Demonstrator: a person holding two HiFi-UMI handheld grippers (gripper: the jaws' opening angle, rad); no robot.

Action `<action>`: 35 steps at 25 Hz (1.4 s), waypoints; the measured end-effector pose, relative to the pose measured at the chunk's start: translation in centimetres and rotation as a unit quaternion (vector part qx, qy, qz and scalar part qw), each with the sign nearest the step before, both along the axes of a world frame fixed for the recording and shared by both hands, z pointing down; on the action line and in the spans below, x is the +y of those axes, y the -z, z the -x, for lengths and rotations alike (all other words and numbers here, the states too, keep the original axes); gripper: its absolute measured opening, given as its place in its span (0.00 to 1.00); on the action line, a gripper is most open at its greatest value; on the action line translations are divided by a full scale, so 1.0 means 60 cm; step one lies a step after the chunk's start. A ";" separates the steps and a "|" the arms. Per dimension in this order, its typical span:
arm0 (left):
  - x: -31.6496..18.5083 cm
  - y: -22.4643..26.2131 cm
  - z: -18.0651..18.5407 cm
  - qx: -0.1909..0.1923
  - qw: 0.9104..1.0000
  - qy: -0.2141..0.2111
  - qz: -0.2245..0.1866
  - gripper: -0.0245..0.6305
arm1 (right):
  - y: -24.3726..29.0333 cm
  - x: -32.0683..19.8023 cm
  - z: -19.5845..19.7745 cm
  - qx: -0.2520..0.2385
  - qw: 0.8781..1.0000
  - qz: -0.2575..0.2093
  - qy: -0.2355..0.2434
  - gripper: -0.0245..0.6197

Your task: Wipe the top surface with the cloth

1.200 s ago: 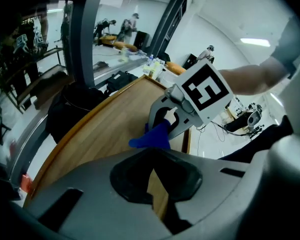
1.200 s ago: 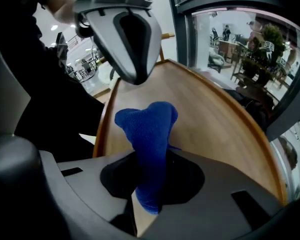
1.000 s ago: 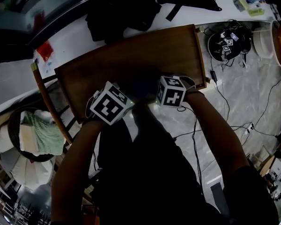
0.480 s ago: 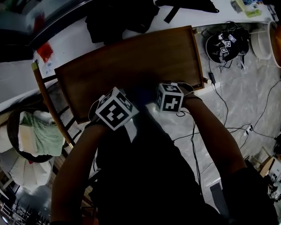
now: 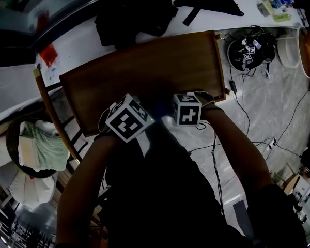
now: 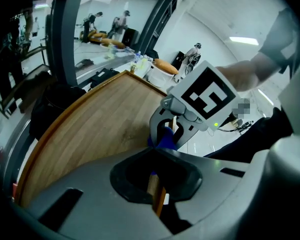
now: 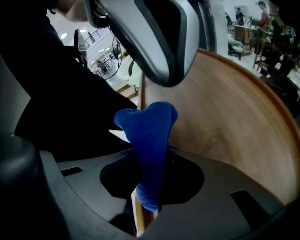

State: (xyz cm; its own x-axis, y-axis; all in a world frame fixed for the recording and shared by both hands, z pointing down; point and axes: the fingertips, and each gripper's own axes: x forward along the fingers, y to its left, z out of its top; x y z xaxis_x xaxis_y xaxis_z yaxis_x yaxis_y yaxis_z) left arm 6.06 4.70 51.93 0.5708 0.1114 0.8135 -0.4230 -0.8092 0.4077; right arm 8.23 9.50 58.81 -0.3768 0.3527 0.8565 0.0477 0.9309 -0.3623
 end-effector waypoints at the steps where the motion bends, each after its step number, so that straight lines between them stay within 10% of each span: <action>1: -0.011 0.002 0.001 0.001 1.000 0.006 -0.004 0.05 | 0.008 -0.019 0.004 -0.010 1.000 -0.010 -0.009 0.18; 7: -0.125 0.020 0.015 0.004 0.996 0.073 -0.046 0.05 | 0.054 -0.236 0.009 -0.027 0.988 -0.142 -0.062 0.18; 13: -0.205 0.013 0.012 0.014 0.991 0.127 -0.047 0.05 | 0.021 -0.362 0.009 -0.001 0.982 -0.180 -0.055 0.18; 35: -0.143 -0.037 0.002 -0.003 0.995 0.103 -0.005 0.05 | -0.003 -0.278 -0.018 -0.002 0.987 -0.142 -0.071 0.18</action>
